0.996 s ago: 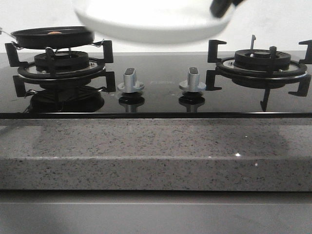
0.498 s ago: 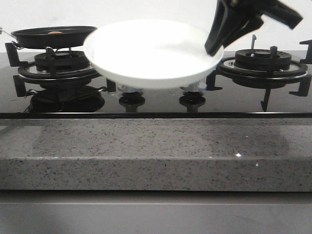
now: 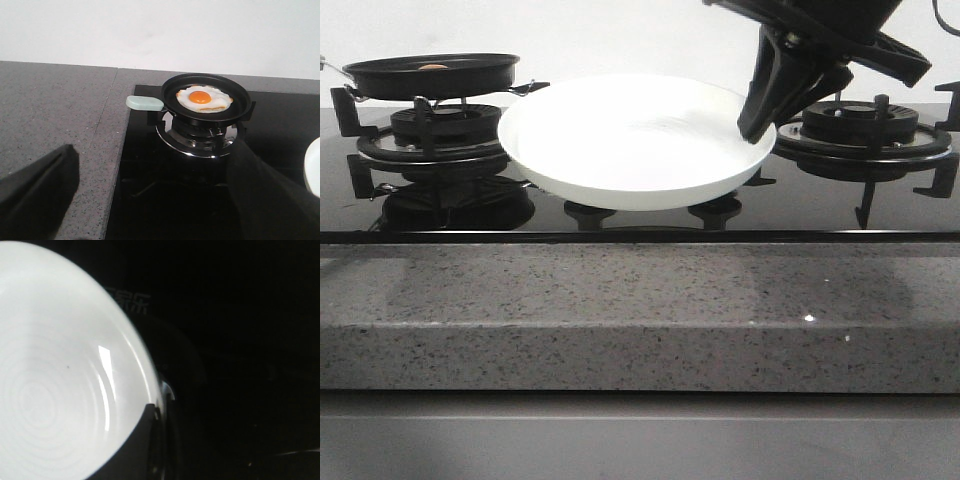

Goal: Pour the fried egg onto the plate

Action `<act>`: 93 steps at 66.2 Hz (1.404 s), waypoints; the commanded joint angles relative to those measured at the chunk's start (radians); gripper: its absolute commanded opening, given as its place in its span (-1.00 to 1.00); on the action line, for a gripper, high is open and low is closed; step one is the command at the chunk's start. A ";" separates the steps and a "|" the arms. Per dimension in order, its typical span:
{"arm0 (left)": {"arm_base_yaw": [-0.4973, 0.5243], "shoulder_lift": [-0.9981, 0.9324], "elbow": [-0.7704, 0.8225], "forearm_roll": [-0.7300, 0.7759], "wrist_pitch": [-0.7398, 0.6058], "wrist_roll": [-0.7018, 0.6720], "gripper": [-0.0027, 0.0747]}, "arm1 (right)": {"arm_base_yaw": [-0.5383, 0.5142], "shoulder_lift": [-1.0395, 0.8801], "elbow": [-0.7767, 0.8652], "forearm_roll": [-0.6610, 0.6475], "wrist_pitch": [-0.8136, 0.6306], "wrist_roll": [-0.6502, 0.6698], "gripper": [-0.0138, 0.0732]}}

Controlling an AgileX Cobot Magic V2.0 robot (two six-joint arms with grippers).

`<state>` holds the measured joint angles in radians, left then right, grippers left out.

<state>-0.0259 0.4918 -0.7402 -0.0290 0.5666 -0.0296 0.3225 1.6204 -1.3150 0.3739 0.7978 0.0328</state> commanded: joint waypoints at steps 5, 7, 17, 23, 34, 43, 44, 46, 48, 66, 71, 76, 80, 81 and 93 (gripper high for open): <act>0.001 0.011 -0.034 -0.006 -0.073 -0.001 0.61 | -0.001 -0.042 -0.026 0.010 -0.038 -0.014 -0.84; 0.001 0.011 -0.034 -0.006 -0.073 -0.001 0.61 | -0.001 -0.042 -0.026 0.010 -0.038 -0.014 -0.84; 0.001 0.011 -0.034 -0.006 -0.073 -0.001 0.61 | -0.001 -0.042 -0.026 0.010 -0.038 -0.014 -0.84; 0.001 0.011 -0.034 -0.006 -0.073 -0.001 0.61 | -0.001 -0.042 -0.026 0.010 -0.038 -0.014 -0.84; 0.001 0.011 -0.034 -0.013 -0.076 -0.001 0.61 | -0.001 -0.042 -0.026 0.010 -0.038 -0.014 -0.84; 0.001 0.015 -0.034 -0.049 -0.067 -0.001 0.61 | -0.001 -0.042 -0.026 0.010 -0.038 -0.014 -0.84; 0.001 0.015 -0.034 -0.049 -0.065 -0.001 0.61 | -0.001 -0.042 -0.026 0.010 -0.038 -0.014 -0.84; 0.001 0.024 -0.037 -0.045 -0.055 -0.001 0.61 | -0.001 -0.042 -0.026 0.010 -0.038 -0.014 -0.84; 0.001 0.034 -0.040 -0.040 -0.040 -0.001 0.61 | -0.001 -0.042 -0.026 0.010 -0.038 -0.014 -0.84; 0.001 0.291 -0.189 0.029 0.255 -0.001 0.62 | -0.001 -0.042 -0.026 0.010 -0.038 -0.014 -0.84; 0.002 0.370 -0.244 0.029 0.302 0.008 0.62 | -0.001 -0.042 -0.026 0.010 -0.038 -0.014 -0.84; 0.003 0.450 -0.299 0.029 0.306 0.016 0.62 | -0.001 -0.042 -0.026 0.010 -0.038 -0.014 -0.84; 0.003 0.511 -0.347 0.029 0.310 0.018 0.62 | -0.001 -0.042 -0.026 0.010 -0.038 -0.014 -0.84; 0.003 0.527 -0.359 0.029 0.312 0.018 0.62 | -0.001 -0.042 -0.026 0.010 -0.038 -0.014 -0.84; 0.056 0.697 -0.498 -0.036 0.348 0.045 0.62 | -0.001 -0.042 -0.026 0.010 -0.038 -0.014 -0.84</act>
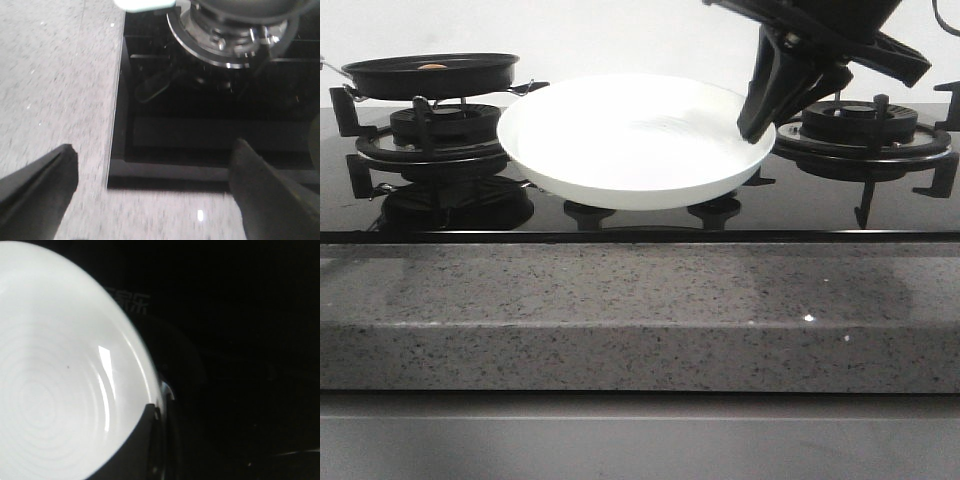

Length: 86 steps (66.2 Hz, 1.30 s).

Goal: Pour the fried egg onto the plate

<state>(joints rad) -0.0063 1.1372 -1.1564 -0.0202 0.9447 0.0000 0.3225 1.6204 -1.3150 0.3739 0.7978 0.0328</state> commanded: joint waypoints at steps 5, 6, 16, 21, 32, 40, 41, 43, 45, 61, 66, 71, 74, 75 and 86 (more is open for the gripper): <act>0.105 0.113 -0.127 -0.176 -0.017 0.093 0.62 | -0.001 -0.042 -0.026 0.010 -0.038 -0.014 -0.84; 0.120 0.124 -0.135 -0.211 -0.016 0.112 0.62 | -0.001 -0.042 -0.026 0.010 -0.038 -0.014 -0.84; 0.266 0.230 -0.172 -0.602 -0.004 0.320 0.62 | -0.001 -0.042 -0.026 0.010 -0.038 -0.014 -0.84; 0.333 0.275 -0.173 -0.756 0.001 0.378 0.62 | -0.001 -0.042 -0.026 0.010 -0.038 -0.014 -0.84; 0.423 0.399 -0.173 -1.032 0.068 0.478 0.62 | -0.001 -0.041 -0.026 0.010 -0.038 -0.014 -0.84; 0.431 0.480 -0.178 -1.184 0.110 0.524 0.62 | -0.001 -0.041 -0.026 0.010 -0.038 -0.014 -0.84; 0.431 0.490 -0.179 -1.194 0.115 0.524 0.62 | -0.001 -0.041 -0.026 0.010 -0.038 -0.014 -0.84; 0.431 0.508 -0.183 -1.210 0.124 0.524 0.62 | -0.001 -0.041 -0.026 0.010 -0.038 -0.014 -0.84; 0.431 0.527 -0.190 -1.239 0.136 0.526 0.62 | -0.001 -0.041 -0.026 0.010 -0.038 -0.014 -0.84; 0.421 0.615 -0.222 -1.378 0.182 0.532 0.62 | -0.001 -0.041 -0.026 0.010 -0.038 -0.014 -0.84; 0.419 0.629 -0.222 -1.419 0.186 0.532 0.62 | -0.001 -0.041 -0.026 0.010 -0.038 -0.014 -0.84; 0.417 0.647 -0.222 -1.441 0.191 0.532 0.62 | -0.001 -0.041 -0.026 0.010 -0.038 -0.014 -0.84; 0.417 0.659 -0.222 -1.458 0.202 0.532 0.62 | -0.001 -0.041 -0.026 0.010 -0.038 -0.014 -0.84; 0.415 0.664 -0.222 -1.463 0.210 0.532 0.62 | -0.001 -0.041 -0.026 0.010 -0.038 -0.014 -0.84; 0.405 0.691 -0.222 -1.510 0.241 0.532 0.61 | -0.001 -0.041 -0.026 0.010 -0.038 -0.014 -0.84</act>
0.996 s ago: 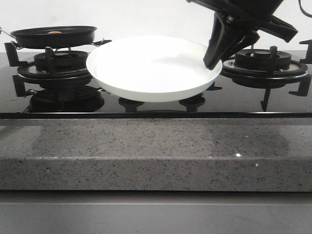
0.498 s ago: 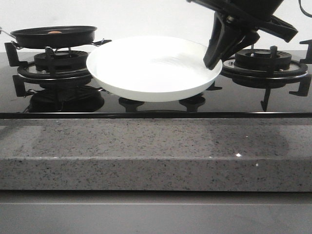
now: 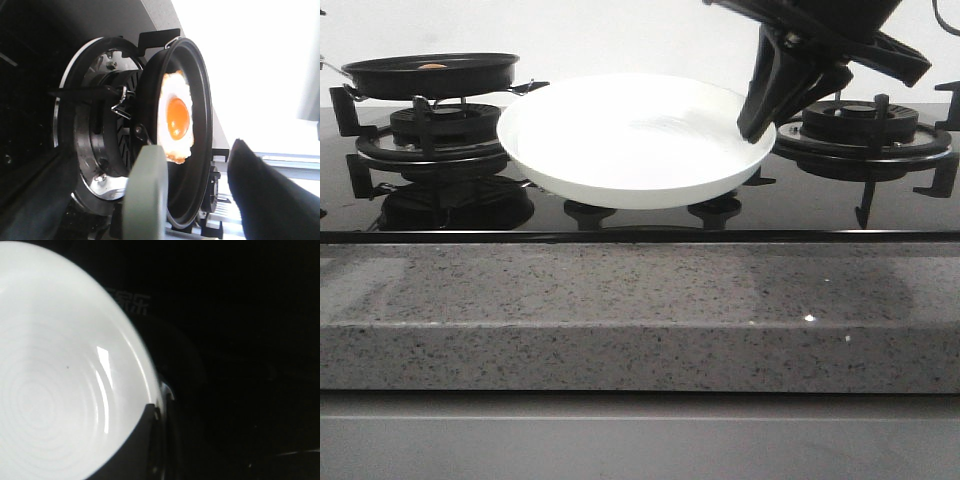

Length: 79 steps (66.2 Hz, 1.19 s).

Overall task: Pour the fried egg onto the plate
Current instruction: 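Grasp the green pan handle with the left gripper and lift the pan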

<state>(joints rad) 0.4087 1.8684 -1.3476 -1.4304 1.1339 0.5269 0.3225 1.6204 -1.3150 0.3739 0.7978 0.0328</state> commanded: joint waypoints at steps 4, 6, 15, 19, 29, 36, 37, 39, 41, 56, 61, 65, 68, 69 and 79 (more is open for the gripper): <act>-0.013 -0.039 -0.031 -0.114 0.052 0.005 0.59 | -0.001 -0.041 -0.026 0.010 -0.038 -0.014 -0.84; -0.013 -0.036 -0.031 -0.121 0.052 0.005 0.56 | -0.001 -0.041 -0.026 0.010 -0.038 -0.014 -0.84; -0.019 -0.028 -0.031 -0.134 0.062 0.000 0.38 | -0.001 -0.041 -0.026 0.010 -0.038 -0.014 -0.84; -0.019 -0.023 -0.029 -0.134 0.064 -0.004 0.30 | -0.001 -0.041 -0.026 0.010 -0.038 -0.014 -0.84; -0.025 -0.010 -0.029 -0.143 0.075 -0.009 0.07 | -0.001 -0.041 -0.026 0.010 -0.038 -0.014 -0.84; -0.025 -0.009 -0.029 -0.149 0.073 -0.010 -0.12 | -0.001 -0.041 -0.026 0.010 -0.038 -0.014 -0.84; -0.025 -0.009 -0.029 -0.149 0.073 -0.010 -0.14 | -0.001 -0.041 -0.026 0.010 -0.038 -0.014 -0.84; -0.025 -0.009 -0.029 -0.157 0.069 -0.010 -0.19 | -0.001 -0.041 -0.026 0.010 -0.038 -0.014 -0.84; -0.025 -0.009 -0.029 -0.162 0.065 -0.012 -0.25 | -0.001 -0.041 -0.026 0.010 -0.038 -0.014 -0.84; -0.023 -0.009 -0.029 -0.180 0.084 -0.012 -0.50 | -0.001 -0.039 -0.026 0.010 -0.038 -0.014 -0.84; -0.023 -0.009 -0.029 -0.180 0.094 -0.012 -0.50 | -0.001 -0.039 -0.026 0.010 -0.038 -0.014 -0.84; -0.023 -0.009 -0.029 -0.180 0.098 -0.012 -0.50 | -0.001 -0.039 -0.026 0.010 -0.038 -0.014 -0.84; -0.023 -0.009 -0.029 -0.180 0.098 -0.012 -0.51 | -0.001 -0.039 -0.026 0.010 -0.038 -0.014 -0.84; -0.023 -0.009 -0.029 -0.182 0.101 -0.012 -0.52 | -0.001 -0.039 -0.026 0.010 -0.038 -0.014 -0.84; -0.019 -0.009 -0.029 -0.236 0.135 0.009 -0.70 | -0.001 -0.039 -0.026 0.010 -0.038 -0.014 -0.84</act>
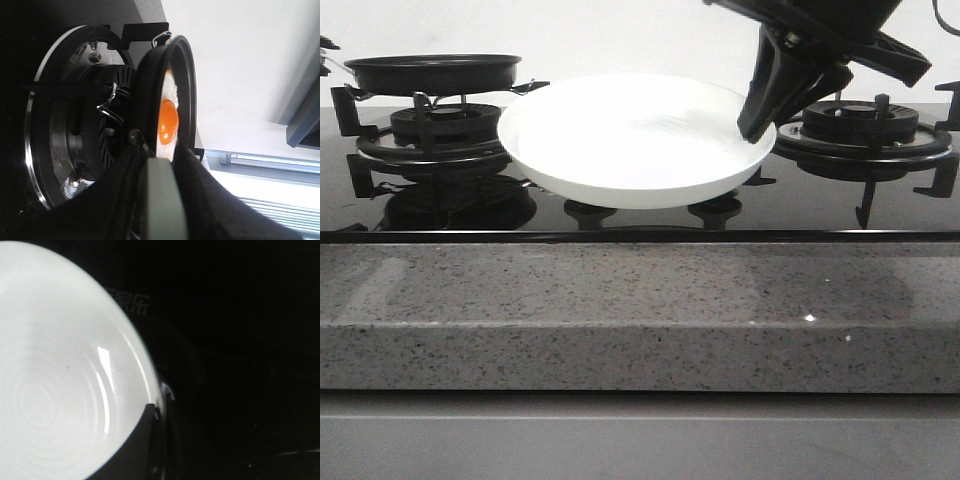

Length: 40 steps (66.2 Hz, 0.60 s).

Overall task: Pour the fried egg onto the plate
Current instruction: 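Grasp the green pan handle with the left gripper and lift the pan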

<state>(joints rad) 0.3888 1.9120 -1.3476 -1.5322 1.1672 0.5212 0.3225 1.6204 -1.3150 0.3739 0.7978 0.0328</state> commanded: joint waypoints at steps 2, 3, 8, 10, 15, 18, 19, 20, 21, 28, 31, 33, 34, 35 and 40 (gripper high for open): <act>0.005 -0.053 -0.029 -0.155 0.114 0.022 -0.76 | -0.001 -0.039 -0.026 0.010 -0.038 -0.014 -0.84; 0.005 -0.053 -0.029 -0.158 0.116 0.022 -0.78 | -0.001 -0.039 -0.026 0.010 -0.038 -0.014 -0.84; 0.007 -0.057 -0.029 -0.174 0.118 0.022 -0.91 | -0.001 -0.039 -0.026 0.010 -0.038 -0.014 -0.84; 0.007 -0.056 -0.029 -0.176 0.118 0.022 -0.96 | -0.001 -0.039 -0.026 0.010 -0.038 -0.014 -0.84; 0.007 -0.061 -0.029 -0.176 0.118 0.022 -0.98 | -0.001 -0.039 -0.026 0.010 -0.038 -0.014 -0.84; 0.007 -0.063 -0.029 -0.176 0.118 0.022 -0.98 | -0.001 -0.039 -0.026 0.010 -0.038 -0.014 -0.84; 0.007 -0.067 -0.029 -0.176 0.118 0.022 -0.98 | -0.001 -0.039 -0.026 0.010 -0.038 -0.014 -0.84; 0.007 -0.069 -0.029 -0.176 0.118 0.022 -0.98 | -0.001 -0.039 -0.026 0.010 -0.038 -0.014 -0.84; 0.007 -0.071 -0.029 -0.176 0.118 0.022 -0.98 | -0.001 -0.039 -0.026 0.010 -0.038 -0.014 -0.84; 0.007 -0.094 -0.029 -0.178 0.118 0.038 -0.98 | -0.001 -0.039 -0.026 0.010 -0.038 -0.014 -0.84; 0.007 -0.111 -0.029 -0.178 0.118 0.063 -0.98 | -0.001 -0.039 -0.026 0.010 -0.038 -0.014 -0.84; 0.007 -0.121 -0.029 -0.178 0.118 0.079 -0.98 | -0.001 -0.039 -0.026 0.010 -0.038 -0.014 -0.84; 0.007 -0.127 -0.029 -0.178 0.118 0.086 -0.98 | -0.001 -0.039 -0.026 0.010 -0.038 -0.014 -0.84; 0.007 -0.133 -0.029 -0.178 0.118 0.092 -0.98 | -0.001 -0.039 -0.026 0.010 -0.038 -0.014 -0.84; 0.007 -0.164 -0.029 -0.171 0.106 0.109 -0.98 | -0.001 -0.039 -0.026 0.010 -0.038 -0.014 -0.84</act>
<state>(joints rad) 0.3925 1.8464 -1.3476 -1.5956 1.1617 0.6023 0.3225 1.6204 -1.3150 0.3739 0.7978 0.0328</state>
